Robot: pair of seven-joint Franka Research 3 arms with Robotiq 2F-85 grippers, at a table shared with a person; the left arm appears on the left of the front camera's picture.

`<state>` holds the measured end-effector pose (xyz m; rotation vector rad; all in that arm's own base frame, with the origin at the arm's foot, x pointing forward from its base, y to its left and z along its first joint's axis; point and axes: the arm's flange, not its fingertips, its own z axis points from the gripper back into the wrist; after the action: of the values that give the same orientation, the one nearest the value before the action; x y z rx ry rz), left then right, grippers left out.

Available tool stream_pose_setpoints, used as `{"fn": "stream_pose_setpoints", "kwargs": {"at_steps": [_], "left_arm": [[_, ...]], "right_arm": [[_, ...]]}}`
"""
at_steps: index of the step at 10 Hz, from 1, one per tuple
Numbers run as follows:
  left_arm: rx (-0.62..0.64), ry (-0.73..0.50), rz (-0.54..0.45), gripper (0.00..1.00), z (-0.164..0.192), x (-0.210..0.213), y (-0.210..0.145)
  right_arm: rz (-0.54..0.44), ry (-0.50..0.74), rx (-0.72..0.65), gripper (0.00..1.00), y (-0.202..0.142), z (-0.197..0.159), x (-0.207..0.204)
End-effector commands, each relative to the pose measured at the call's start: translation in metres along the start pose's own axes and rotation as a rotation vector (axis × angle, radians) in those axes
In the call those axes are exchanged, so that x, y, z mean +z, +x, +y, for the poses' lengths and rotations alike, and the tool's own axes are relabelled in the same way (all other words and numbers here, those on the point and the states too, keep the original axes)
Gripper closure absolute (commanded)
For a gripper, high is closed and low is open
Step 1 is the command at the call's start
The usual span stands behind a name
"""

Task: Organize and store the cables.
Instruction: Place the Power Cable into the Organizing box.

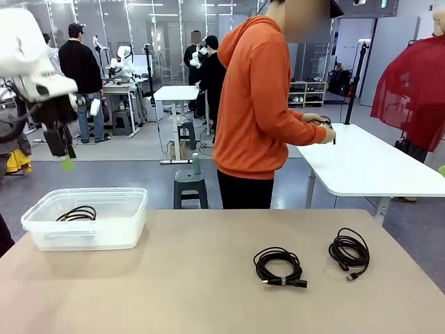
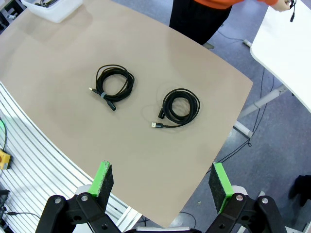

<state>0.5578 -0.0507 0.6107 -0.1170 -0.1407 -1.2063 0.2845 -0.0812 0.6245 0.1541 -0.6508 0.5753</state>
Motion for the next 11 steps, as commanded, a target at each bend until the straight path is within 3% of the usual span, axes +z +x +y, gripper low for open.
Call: {"fn": "stream_pose_setpoints", "kwargs": {"at_steps": [1, 3, 6, 9, 11], "left_arm": [[0.155, 0.037, -0.115, 0.07, -0.064, 0.010, 0.003], [0.234, 0.157, -0.238, 0.07, -0.121, 0.036, 0.001], [0.173, 0.303, -0.372, 0.07, -0.204, 0.047, -0.024], [0.131, 0.387, -0.414, 0.07, -0.237, 0.052, -0.047], [0.075, 0.395, -0.452, 0.07, -0.236, 0.058, -0.053]], "right_arm": [[0.000, -0.001, 0.003, 0.00, -0.002, 0.000, 0.001], [0.000, -0.001, 0.003, 0.00, -0.002, 0.000, 0.001], [0.000, -0.001, 0.003, 0.00, -0.002, 0.000, 0.001], [0.000, -0.001, 0.003, 0.00, -0.002, 0.000, 0.001], [0.000, -0.001, 0.003, 0.00, -0.002, 0.000, 0.001]]}}
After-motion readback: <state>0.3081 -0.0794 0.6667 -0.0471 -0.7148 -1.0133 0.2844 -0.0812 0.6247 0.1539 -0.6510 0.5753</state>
